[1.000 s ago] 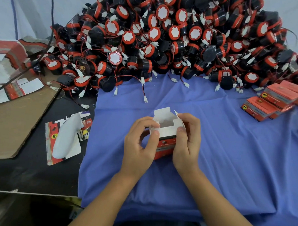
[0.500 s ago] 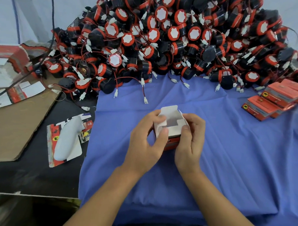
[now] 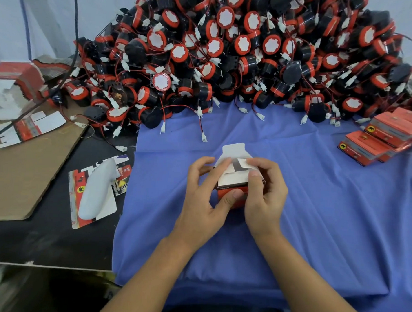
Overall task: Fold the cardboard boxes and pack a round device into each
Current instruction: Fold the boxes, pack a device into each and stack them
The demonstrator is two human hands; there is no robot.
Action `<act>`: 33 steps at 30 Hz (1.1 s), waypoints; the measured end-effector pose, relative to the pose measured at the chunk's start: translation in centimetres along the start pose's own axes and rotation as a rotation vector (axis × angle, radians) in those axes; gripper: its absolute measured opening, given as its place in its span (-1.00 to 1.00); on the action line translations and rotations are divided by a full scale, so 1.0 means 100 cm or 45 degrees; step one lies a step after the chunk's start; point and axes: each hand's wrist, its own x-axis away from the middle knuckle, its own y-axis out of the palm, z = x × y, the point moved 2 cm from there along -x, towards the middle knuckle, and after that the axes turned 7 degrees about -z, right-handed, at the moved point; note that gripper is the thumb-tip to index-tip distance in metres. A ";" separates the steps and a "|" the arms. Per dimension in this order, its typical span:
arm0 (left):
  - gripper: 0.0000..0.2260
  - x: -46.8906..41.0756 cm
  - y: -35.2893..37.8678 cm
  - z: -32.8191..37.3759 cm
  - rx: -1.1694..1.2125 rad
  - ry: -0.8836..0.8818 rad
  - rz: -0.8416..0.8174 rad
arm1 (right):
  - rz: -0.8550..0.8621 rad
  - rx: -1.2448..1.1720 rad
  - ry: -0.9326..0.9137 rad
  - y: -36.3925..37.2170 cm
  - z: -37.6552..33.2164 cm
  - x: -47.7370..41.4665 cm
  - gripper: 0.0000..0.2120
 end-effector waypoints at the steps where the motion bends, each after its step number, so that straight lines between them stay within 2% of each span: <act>1: -0.48 0.000 -0.001 0.001 -0.004 0.019 0.033 | -0.005 0.005 -0.010 0.000 -0.001 0.000 -0.80; 4: -0.45 0.002 -0.005 0.007 0.143 0.006 0.148 | -0.021 0.000 -0.047 0.001 -0.003 0.001 -0.80; 9: -0.59 0.003 -0.007 0.007 0.238 -0.035 0.240 | -0.032 -0.006 -0.044 0.000 -0.001 0.001 -0.76; 16: -0.68 0.001 -0.006 0.008 0.229 -0.030 0.217 | -0.001 0.015 -0.049 0.000 -0.002 0.000 -0.78; 24: -0.68 0.002 -0.006 0.006 0.152 -0.040 0.195 | -0.003 -0.032 -0.013 0.001 -0.001 0.001 -0.80; 28: -0.65 0.002 -0.005 0.010 0.126 -0.066 0.145 | -0.004 -0.065 0.012 0.000 0.000 0.000 -0.64; 33: -0.68 0.003 -0.005 0.013 0.066 -0.017 0.135 | 0.020 -0.120 0.073 0.000 -0.003 0.001 -0.68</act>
